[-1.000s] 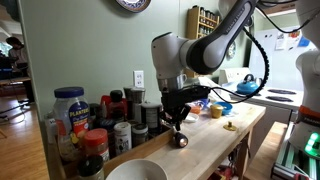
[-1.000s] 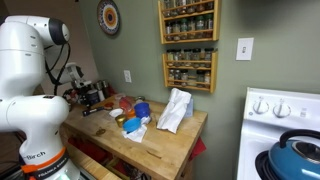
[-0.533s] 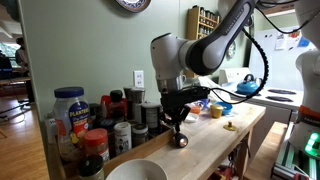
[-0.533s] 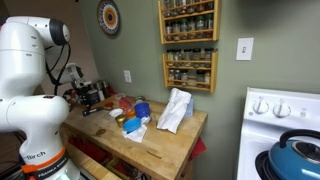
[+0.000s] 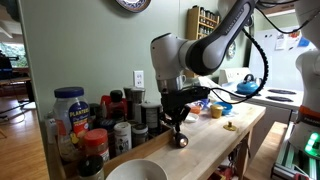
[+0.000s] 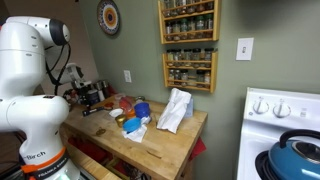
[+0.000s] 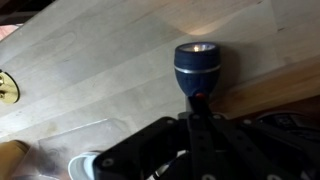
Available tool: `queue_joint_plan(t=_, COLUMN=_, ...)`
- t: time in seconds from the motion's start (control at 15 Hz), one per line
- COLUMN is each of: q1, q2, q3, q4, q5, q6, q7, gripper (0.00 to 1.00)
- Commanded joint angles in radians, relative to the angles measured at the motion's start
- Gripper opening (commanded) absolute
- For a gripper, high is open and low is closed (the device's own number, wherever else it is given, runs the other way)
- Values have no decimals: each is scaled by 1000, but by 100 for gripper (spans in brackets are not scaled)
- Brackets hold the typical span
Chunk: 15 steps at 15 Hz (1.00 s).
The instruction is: Turn the flashlight switch off
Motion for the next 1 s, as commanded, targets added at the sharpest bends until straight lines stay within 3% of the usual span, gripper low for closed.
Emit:
queue_joint_plan(t=0.0, q1=18, q2=19, q3=-8, q4=12, q5=-8, q6=-22, q7=-17, gripper=0)
queue_joint_plan(t=0.93, q1=29, q2=-3, q3=-18, q4=-19, q5=-16, q6=-60, q7=21, gripper=0)
